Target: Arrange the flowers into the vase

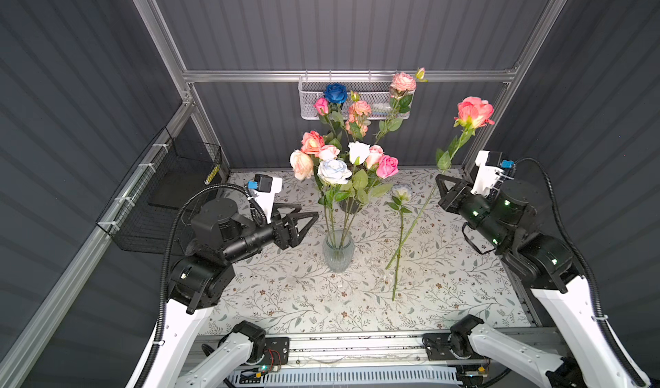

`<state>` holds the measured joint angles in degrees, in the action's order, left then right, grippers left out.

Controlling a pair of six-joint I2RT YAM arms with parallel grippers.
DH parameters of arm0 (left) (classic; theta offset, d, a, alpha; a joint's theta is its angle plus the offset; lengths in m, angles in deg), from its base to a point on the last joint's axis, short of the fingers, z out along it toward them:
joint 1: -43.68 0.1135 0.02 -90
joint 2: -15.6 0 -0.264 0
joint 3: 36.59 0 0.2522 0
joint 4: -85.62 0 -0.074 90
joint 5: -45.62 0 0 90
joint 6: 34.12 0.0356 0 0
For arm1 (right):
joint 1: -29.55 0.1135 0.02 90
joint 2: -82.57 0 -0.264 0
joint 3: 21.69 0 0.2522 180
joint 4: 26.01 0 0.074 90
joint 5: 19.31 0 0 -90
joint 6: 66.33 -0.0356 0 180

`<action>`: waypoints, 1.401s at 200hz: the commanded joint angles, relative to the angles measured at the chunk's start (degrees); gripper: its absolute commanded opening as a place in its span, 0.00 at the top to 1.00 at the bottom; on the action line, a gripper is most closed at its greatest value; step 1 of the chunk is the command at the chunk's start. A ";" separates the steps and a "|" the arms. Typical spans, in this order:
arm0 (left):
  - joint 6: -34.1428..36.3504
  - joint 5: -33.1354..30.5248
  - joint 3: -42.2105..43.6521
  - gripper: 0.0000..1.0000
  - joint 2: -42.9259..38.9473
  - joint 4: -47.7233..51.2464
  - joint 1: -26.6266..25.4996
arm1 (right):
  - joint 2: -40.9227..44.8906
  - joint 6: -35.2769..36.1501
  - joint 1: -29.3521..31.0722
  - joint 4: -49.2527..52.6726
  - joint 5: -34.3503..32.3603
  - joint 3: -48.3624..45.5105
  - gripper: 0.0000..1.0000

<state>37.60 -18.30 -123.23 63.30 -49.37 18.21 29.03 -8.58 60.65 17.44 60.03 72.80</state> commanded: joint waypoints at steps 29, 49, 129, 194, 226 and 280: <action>3.69 3.40 1.83 0.26 -0.81 -2.29 -0.26 | -2.70 7.29 10.45 -7.09 -7.65 4.54 1.00; 2.82 7.12 1.42 0.26 0.58 -3.87 -0.28 | -5.25 10.28 14.99 -11.01 -9.33 6.88 1.00; -0.39 8.19 -3.82 0.29 5.46 -7.82 -2.85 | -18.84 17.74 27.55 -16.47 -10.80 18.06 1.00; 8.16 -6.78 -14.63 0.35 16.05 -5.23 -22.35 | -24.20 16.38 31.38 -16.68 -8.63 22.28 1.00; 7.89 -12.87 -12.47 0.41 14.11 -7.69 -22.39 | -23.16 15.74 32.36 -16.33 -8.33 21.01 1.00; 7.82 -14.29 -13.83 0.53 14.50 -5.27 -22.39 | -21.49 14.61 32.58 -16.50 -7.43 18.91 1.00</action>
<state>44.37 -29.99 -135.80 77.09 -56.04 -4.09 6.08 7.13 92.67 2.29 51.31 92.45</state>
